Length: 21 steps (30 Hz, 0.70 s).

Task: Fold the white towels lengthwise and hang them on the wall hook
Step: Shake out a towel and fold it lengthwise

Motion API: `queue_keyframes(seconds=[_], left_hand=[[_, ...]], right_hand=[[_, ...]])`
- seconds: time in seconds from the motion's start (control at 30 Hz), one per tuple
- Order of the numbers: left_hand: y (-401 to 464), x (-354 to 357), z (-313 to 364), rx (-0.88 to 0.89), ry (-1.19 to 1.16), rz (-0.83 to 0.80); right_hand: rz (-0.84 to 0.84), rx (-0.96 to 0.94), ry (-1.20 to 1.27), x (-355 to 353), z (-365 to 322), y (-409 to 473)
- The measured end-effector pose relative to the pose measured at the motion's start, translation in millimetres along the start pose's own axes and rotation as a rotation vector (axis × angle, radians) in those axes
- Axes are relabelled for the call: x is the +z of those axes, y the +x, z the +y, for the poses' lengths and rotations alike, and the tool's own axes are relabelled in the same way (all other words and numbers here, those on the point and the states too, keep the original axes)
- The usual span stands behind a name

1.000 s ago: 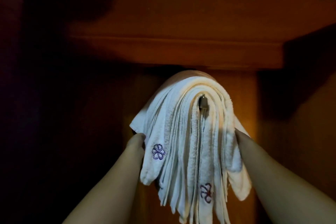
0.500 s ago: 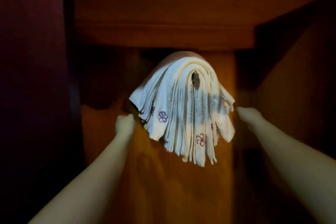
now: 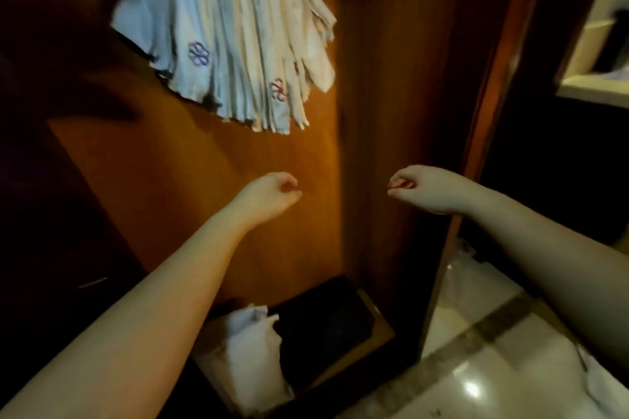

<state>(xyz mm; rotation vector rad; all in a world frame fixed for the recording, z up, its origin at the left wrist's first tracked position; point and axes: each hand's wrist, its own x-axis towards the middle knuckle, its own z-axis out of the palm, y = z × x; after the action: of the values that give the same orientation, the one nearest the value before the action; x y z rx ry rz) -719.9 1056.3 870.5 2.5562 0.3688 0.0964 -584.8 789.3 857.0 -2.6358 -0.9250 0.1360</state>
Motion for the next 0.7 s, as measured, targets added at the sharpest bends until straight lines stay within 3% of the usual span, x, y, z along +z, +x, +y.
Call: queue_keyframes(seconds=[0.3,0.53,0.7], left_hand=[[16,182,64,0.235,0.161,-0.281],[43,356,177,0.378,0.347,-0.484],[54,459,260,0.473,0.36,-0.582]], right_hand=[[-0.043,0.235,-0.089,84,145,-120],[-0.159,0.458,-0.081,128,305,-220],[-0.258,0.606,-0.007,141,408,-284]])
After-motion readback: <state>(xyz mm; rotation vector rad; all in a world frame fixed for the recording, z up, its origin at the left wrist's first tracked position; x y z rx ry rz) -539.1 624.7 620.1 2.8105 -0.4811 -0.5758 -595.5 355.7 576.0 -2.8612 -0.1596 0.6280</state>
